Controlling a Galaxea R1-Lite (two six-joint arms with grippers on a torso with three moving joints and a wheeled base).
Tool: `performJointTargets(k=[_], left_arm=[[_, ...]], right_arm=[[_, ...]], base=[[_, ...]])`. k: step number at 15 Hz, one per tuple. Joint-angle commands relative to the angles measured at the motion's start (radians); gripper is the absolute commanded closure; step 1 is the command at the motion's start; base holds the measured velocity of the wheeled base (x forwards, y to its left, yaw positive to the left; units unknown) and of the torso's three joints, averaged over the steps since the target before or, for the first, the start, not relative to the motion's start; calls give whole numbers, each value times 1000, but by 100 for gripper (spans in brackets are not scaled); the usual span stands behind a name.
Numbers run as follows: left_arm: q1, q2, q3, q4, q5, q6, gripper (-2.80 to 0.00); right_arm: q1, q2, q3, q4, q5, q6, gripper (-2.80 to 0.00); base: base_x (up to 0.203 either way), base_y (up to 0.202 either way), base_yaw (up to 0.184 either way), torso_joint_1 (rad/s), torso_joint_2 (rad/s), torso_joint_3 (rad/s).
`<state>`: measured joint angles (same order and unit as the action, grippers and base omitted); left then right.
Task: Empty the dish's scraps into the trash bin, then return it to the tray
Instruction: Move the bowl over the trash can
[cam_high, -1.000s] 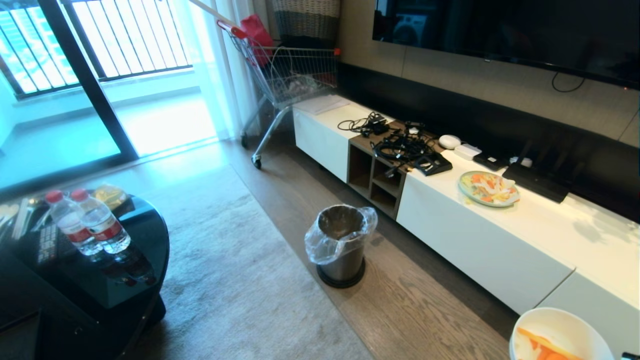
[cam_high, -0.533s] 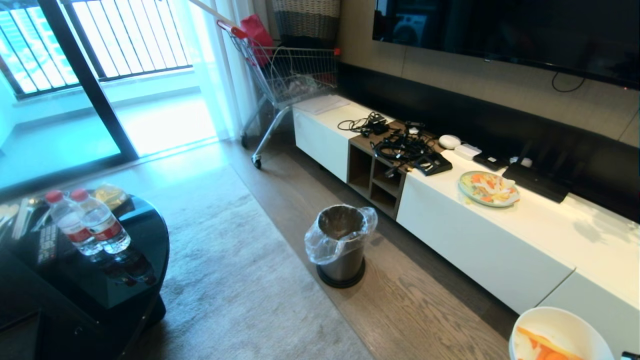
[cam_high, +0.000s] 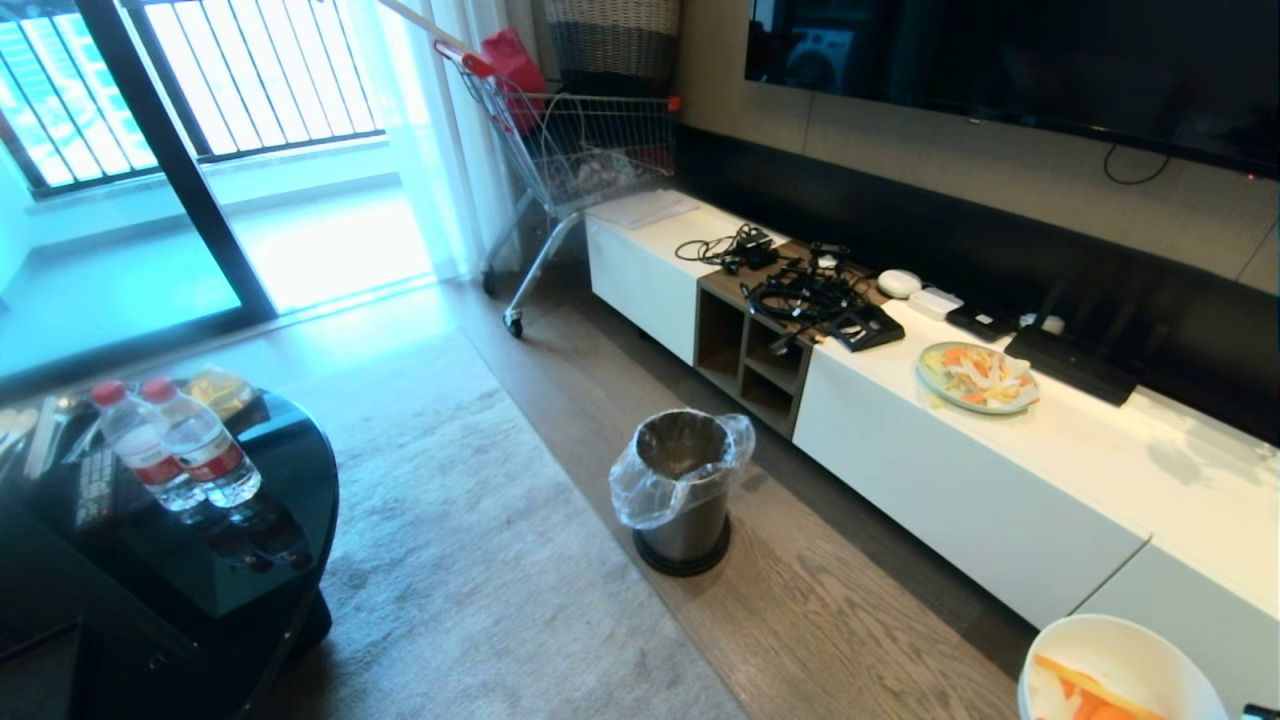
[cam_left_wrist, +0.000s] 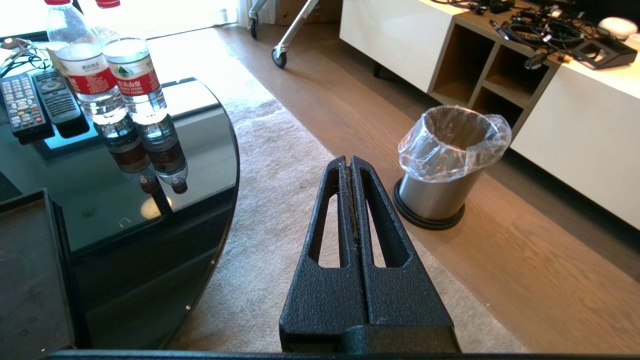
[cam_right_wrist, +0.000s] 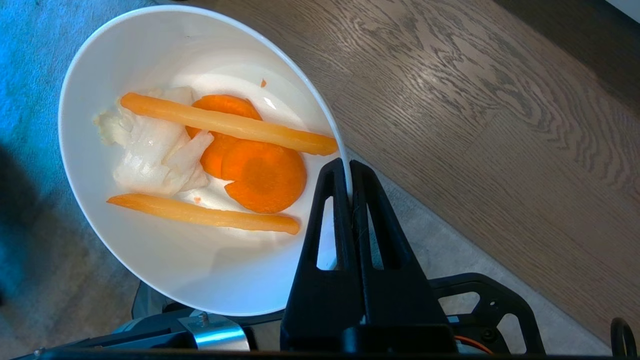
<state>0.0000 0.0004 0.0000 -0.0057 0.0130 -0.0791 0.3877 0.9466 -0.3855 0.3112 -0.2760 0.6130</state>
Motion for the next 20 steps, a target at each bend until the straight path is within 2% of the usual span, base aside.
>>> performJointTargets(k=[1,5,18,20], left_arm=[[0,0,0,0,1,-1,0],[0,0,0,0,1,-1,0],[0,0,0,0,1,-1,0],[0,0,0,0,1,-1,0]], right_arm=[[0,1,0,2,-2,4,0],[3,1,-1,2,-2,3,0],[11,1,20,-23,-2,2,0],[11,1,20,-24,-3,2,0]], base=[[0,0,0,0,0,0],[29,0,0,-2,0,1],[185,0,1,3,3,1],[71,0,1,4,2,2]])
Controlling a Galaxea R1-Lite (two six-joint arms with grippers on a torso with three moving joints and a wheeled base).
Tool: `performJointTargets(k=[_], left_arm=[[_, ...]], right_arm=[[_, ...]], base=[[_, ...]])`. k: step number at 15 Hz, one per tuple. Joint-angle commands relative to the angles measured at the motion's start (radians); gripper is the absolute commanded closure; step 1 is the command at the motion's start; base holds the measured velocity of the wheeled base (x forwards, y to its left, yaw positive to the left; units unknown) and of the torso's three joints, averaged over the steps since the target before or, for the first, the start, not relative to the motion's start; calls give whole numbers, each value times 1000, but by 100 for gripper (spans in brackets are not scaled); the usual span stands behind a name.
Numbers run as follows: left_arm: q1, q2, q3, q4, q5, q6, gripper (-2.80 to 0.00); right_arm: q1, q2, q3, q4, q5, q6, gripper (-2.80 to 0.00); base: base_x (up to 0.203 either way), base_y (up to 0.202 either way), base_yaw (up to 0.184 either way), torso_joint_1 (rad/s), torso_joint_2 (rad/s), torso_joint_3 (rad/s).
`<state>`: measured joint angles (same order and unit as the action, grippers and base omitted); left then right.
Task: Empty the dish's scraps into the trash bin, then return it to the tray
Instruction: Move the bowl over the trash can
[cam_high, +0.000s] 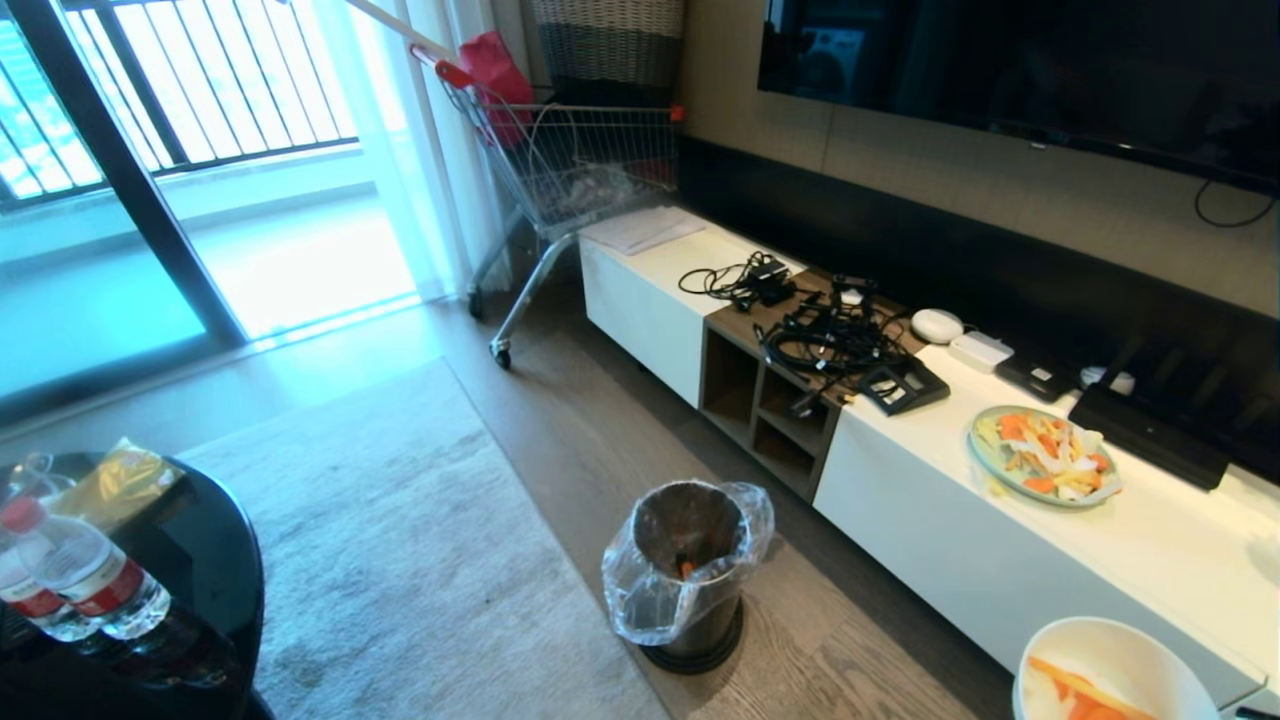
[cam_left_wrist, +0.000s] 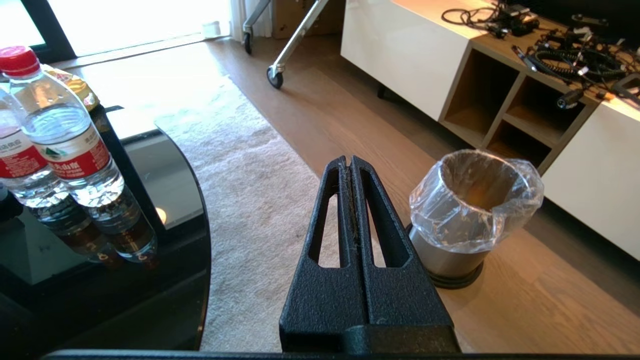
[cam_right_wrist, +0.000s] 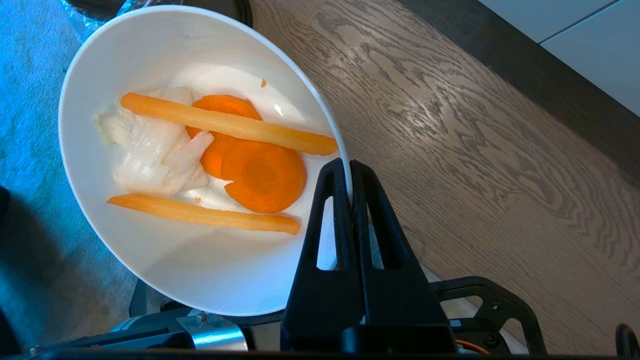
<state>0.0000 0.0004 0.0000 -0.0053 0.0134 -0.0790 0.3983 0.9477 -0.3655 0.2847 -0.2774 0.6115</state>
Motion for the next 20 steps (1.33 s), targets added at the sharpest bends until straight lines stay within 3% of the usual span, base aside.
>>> performJointTargets(k=[1,20], left_arm=[[0,0,0,-1,0,-1,0],[0,0,0,-1,0,-2,0]], right_arm=[[1,0,2,2,-2,4,0],[25,11,-7,1,-8,-6,0]], base=[[0,0,0,0,0,0],[0,0,0,0,0,0]])
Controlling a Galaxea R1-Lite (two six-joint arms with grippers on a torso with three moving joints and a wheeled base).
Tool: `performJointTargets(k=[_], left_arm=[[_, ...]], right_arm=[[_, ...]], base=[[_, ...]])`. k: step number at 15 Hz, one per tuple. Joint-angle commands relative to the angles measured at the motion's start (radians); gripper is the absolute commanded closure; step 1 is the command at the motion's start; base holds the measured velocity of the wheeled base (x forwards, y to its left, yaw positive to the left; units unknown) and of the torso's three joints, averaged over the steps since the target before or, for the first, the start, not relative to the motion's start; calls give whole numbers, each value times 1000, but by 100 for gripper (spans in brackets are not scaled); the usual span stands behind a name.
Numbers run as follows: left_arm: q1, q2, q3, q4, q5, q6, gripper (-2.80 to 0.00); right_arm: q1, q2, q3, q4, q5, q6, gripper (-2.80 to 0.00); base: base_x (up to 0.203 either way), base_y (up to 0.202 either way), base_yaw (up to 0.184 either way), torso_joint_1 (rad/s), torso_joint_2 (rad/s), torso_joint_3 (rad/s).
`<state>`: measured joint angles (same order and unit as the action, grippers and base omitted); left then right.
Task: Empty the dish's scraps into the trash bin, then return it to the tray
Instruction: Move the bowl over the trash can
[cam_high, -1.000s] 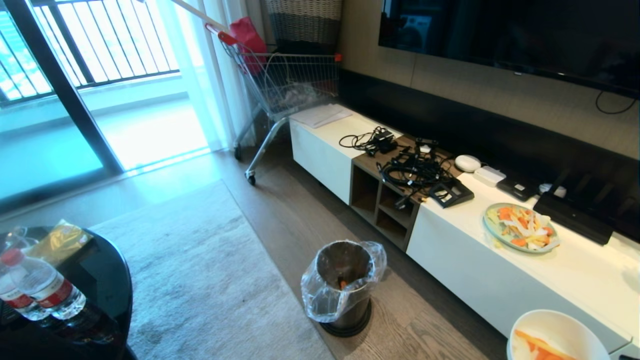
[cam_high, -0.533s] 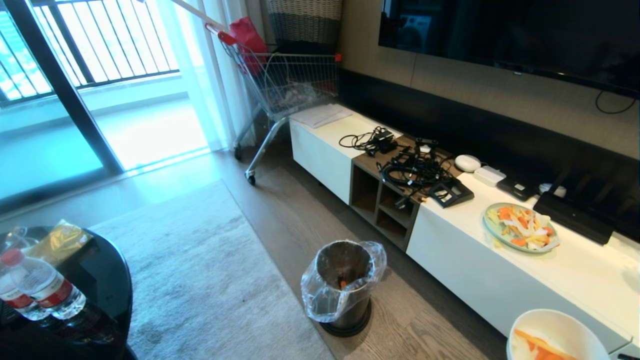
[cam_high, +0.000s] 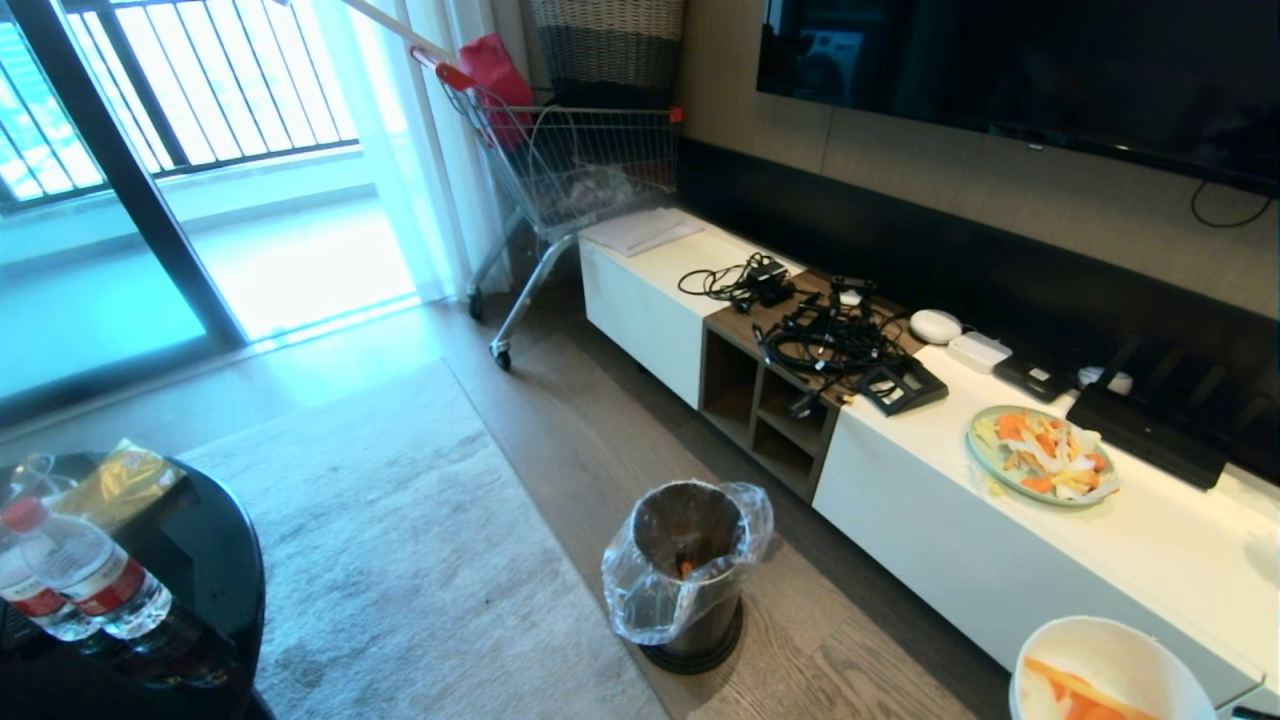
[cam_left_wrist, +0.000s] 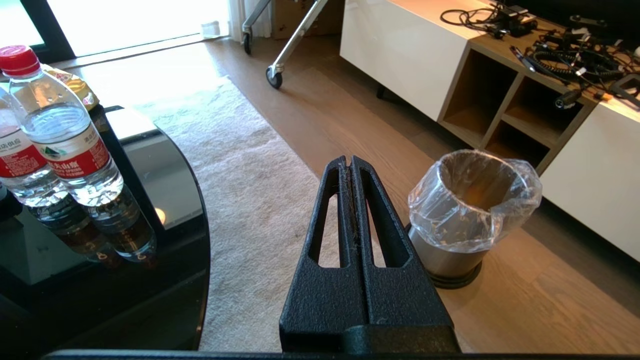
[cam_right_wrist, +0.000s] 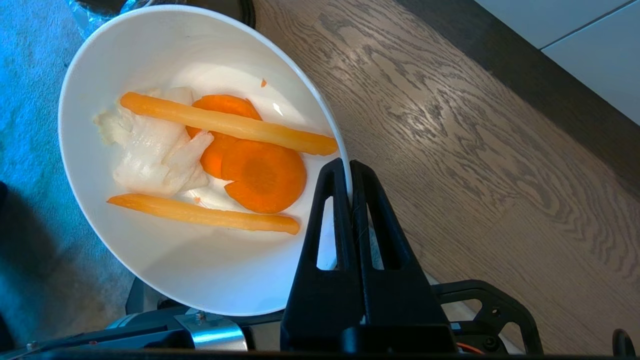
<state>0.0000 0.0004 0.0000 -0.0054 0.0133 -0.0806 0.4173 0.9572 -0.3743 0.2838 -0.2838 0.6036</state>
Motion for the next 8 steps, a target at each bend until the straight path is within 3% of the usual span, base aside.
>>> performJointTargets(k=[1,4,8], left_arm=[[0,0,0,-1,1,-1,0],[0,0,0,-1,1,-1,0],[0,0,0,-1,1,-1,0]], right_arm=[[6,2,1,1,-1,3,0],[9,2,3,1,0,2,0],[8,2,0,1,3,1,0]], base=[[0,0,0,0,0,0],[0,0,0,-1,1,-26],[0,0,0,4,1,-169]])
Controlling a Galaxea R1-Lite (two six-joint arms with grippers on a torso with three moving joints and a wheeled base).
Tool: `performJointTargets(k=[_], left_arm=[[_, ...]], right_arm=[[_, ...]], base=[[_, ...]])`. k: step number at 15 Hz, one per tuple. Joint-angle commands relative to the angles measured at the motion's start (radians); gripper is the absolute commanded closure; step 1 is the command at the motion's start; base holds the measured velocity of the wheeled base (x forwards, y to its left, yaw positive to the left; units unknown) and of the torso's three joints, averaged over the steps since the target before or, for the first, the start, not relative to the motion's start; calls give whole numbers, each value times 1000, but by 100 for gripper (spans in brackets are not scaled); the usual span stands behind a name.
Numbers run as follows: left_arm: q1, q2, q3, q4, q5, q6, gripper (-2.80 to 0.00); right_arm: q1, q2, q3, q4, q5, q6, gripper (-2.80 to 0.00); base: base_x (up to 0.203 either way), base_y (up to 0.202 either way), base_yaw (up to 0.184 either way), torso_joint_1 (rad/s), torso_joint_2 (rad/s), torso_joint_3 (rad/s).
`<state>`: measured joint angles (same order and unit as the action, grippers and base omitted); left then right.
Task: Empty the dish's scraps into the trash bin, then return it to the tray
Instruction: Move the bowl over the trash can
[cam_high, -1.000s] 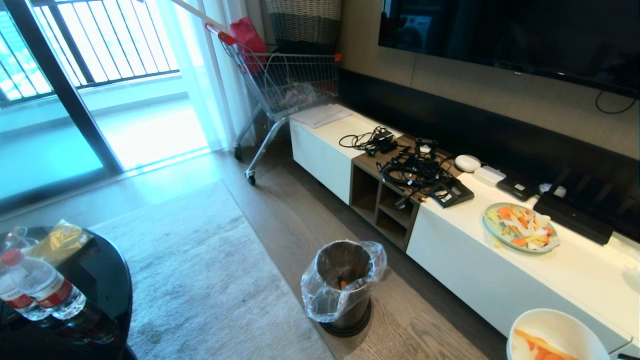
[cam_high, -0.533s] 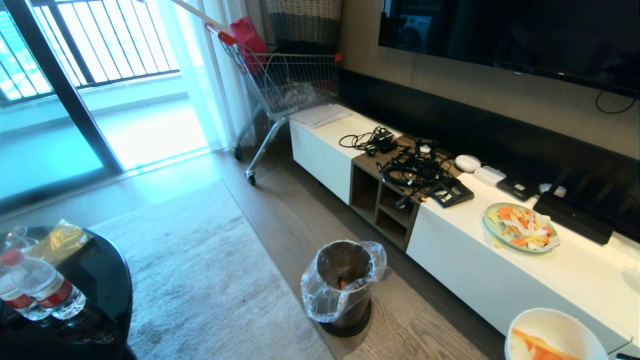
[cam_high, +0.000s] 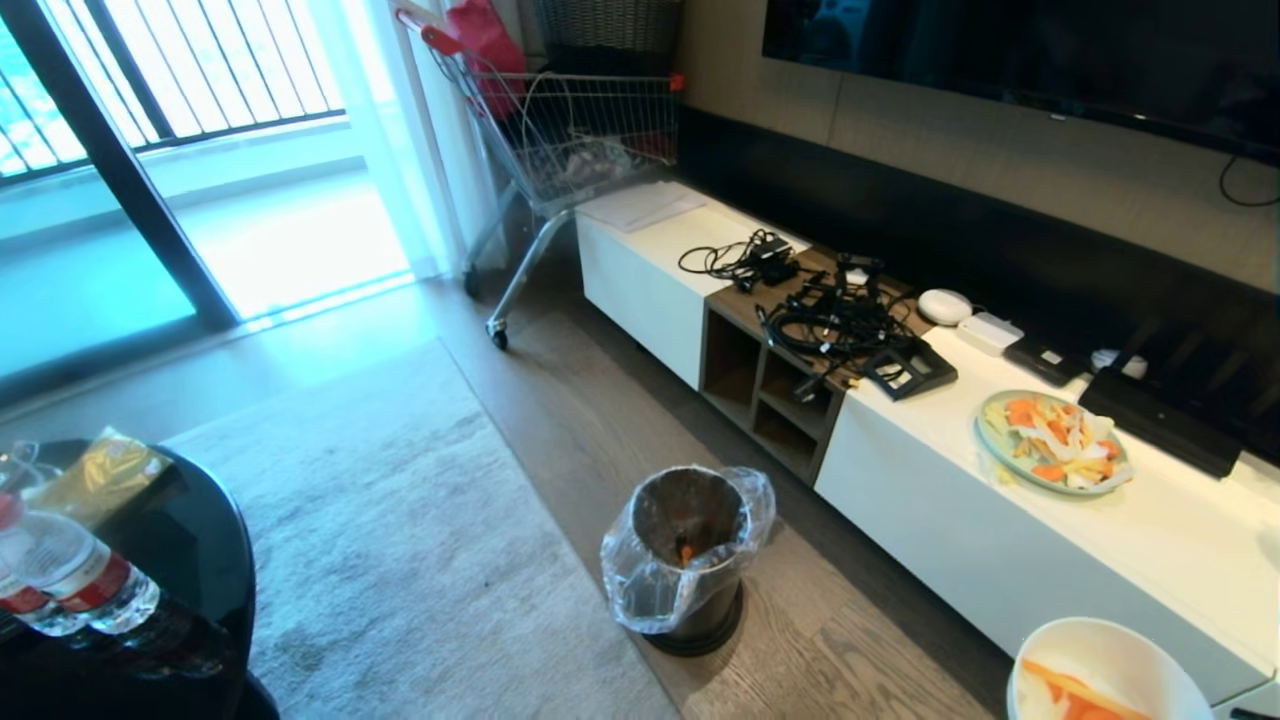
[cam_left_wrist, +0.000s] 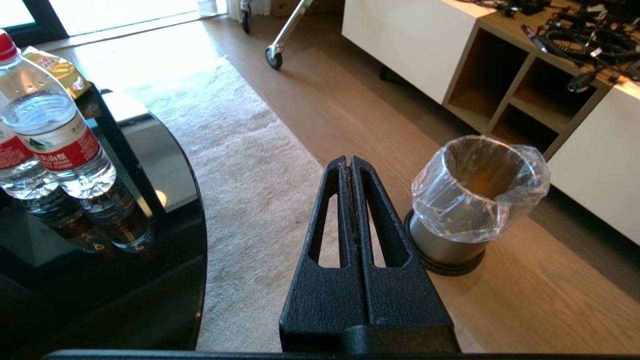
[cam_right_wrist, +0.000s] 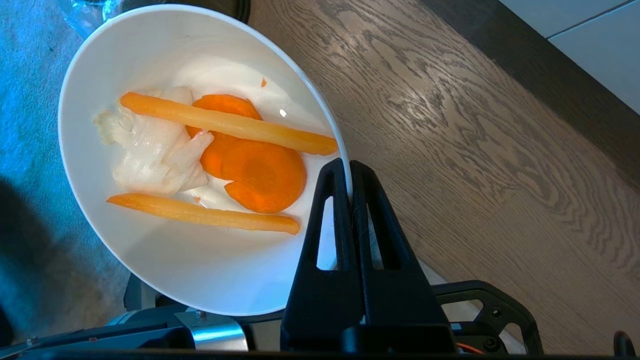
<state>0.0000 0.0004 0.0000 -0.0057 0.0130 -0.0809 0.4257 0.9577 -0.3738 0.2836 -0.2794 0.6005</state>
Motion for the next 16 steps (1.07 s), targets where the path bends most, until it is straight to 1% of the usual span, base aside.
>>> performJointTargets(k=[1,6,8,10,11,12,14,16], left_arm=[[0,0,0,0,1,0,0],[0,0,0,0,1,0,0],[0,0,0,0,1,0,0],[0,0,0,0,1,0,0],[0,0,0,0,1,0,0],[0,0,0,0,1,0,0],[0,0,0,0,1,-1,0],[0,0,0,0,1,-2,0]], right_arm=[[-1,2,-1,0,-1,2,0],[-1,9,-7,-7,-3,2,0],[-1,12,-13,-42,-3,2,0],[-1,16,-14,-62,-2,-56,0],[-1,17,-21,-77,-1,-70,0],[-1,18,-33,-83,2,-77,0],[-1,23,-55,-86,34,-88,0],[-2,32,-75,-86,40,-94,0]], base=[[0,0,0,2,-2,-197],[0,0,0,2,2,-197],[0,0,0,7,3,-200],[0,0,0,4,0,-197],[0,0,0,4,2,-202],[0,0,0,5,3,-200],[0,0,0,1,2,-195],[0,0,0,-2,7,-197]])
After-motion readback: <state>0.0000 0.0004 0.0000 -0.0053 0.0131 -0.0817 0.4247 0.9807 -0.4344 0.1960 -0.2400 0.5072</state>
